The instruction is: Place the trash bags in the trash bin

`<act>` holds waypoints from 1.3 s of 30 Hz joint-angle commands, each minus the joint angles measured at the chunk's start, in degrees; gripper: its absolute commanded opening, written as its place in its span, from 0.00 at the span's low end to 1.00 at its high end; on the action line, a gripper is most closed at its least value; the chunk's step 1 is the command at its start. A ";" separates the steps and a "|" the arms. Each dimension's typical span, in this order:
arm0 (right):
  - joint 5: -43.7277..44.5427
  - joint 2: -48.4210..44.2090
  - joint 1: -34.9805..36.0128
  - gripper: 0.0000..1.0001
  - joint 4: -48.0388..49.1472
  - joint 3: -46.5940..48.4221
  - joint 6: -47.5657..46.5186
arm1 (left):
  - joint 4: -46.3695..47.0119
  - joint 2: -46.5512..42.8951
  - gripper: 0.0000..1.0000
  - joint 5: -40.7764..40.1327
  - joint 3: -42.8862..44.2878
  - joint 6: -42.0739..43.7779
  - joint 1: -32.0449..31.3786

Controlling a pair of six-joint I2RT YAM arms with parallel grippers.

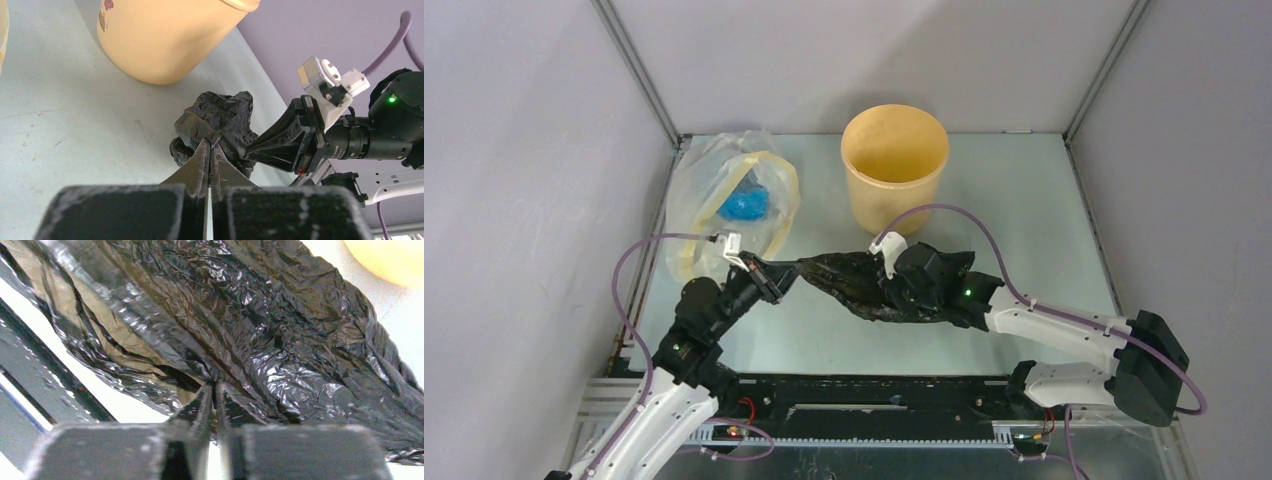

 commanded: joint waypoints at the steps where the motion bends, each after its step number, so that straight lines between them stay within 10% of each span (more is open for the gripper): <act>1: 1.49 -2.08 -0.24 0.00 3.98 2.08 0.51 | 0.62 0.68 0.00 -1.57 1.97 1.46 -0.31; 8: 2.50 -13.43 -3.93 0.00 3.50 2.93 4.45 | -1.04 2.91 0.13 -5.37 1.92 1.34 -0.31; 12: 2.13 -18.30 -8.92 0.00 0.50 6.71 8.91 | 0.41 4.79 0.66 -2.00 1.98 2.69 -0.39; 16: -0.09 -18.13 -13.60 0.00 -2.84 11.57 12.88 | 1.97 4.48 0.87 -1.04 0.70 1.94 -1.43; 39: -3.40 -15.90 -20.47 0.00 -5.14 16.18 19.95 | 32.68 17.29 0.95 -5.19 -15.19 4.51 -8.33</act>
